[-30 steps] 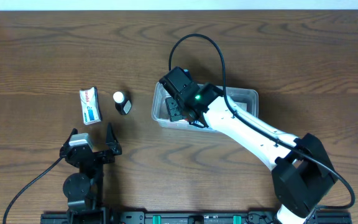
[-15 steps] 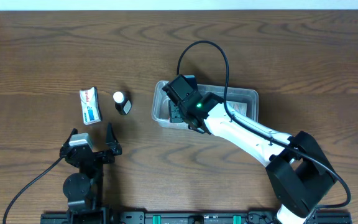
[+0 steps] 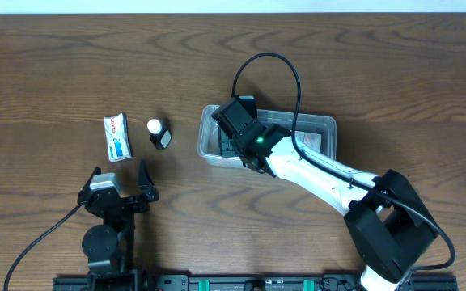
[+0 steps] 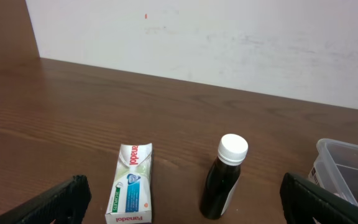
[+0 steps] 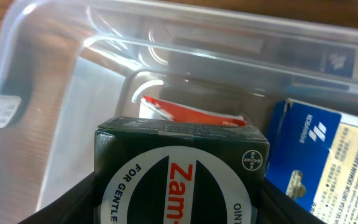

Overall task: Pack container
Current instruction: 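Open the right gripper to release the green box in the container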

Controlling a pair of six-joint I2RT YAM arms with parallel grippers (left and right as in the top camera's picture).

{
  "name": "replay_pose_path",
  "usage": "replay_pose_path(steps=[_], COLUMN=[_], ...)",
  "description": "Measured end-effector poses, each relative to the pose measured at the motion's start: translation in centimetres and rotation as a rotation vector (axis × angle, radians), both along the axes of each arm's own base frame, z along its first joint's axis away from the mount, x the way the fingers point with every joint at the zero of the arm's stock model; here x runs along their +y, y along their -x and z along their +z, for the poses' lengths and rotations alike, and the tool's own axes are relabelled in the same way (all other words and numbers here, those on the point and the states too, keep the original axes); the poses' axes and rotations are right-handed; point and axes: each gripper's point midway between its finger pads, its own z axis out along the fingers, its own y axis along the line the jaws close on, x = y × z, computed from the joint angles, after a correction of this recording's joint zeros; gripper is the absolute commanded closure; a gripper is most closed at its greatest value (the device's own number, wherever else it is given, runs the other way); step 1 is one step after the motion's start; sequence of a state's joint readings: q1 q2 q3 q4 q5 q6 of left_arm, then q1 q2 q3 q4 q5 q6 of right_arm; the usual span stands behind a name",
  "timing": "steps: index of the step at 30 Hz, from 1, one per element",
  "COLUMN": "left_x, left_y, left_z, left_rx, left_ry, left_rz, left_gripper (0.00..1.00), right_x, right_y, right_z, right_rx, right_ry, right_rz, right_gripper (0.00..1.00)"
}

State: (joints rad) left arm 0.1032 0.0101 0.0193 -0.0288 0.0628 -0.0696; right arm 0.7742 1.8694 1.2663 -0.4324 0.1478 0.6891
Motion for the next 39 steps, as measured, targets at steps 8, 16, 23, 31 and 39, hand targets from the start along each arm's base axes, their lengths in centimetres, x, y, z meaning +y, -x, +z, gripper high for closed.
replay_pose_path(steps=[8, 16, 23, 31, 39], left_x=[0.0, 0.0, 0.0, 0.0, 0.0], left_y=[0.0, 0.0, 0.0, 0.0, 0.0], left_z=[0.0, 0.0, 0.0, 0.0, 0.0], left_rx=[0.000, 0.000, 0.000, 0.000, 0.000], left_ry=[0.000, 0.000, 0.000, 0.000, 0.000], left_rz=[0.000, 0.000, 0.000, 0.000, 0.000], left_gripper=[0.02, 0.02, 0.02, 0.02, 0.02], right_x=[0.3, 0.1, -0.1, -0.1, -0.1], right_y=[-0.4, -0.2, 0.0, 0.1, 0.0], right_z=[-0.1, -0.6, -0.8, -0.8, -0.8], right_rx=[-0.013, 0.005, 0.022, 0.025, 0.027], right_ry=[-0.011, -0.009, -0.005, -0.010, -0.014], right_rz=[-0.005, -0.022, -0.038, -0.049, -0.057], right_gripper=[0.49, 0.49, 0.44, 0.31, 0.17])
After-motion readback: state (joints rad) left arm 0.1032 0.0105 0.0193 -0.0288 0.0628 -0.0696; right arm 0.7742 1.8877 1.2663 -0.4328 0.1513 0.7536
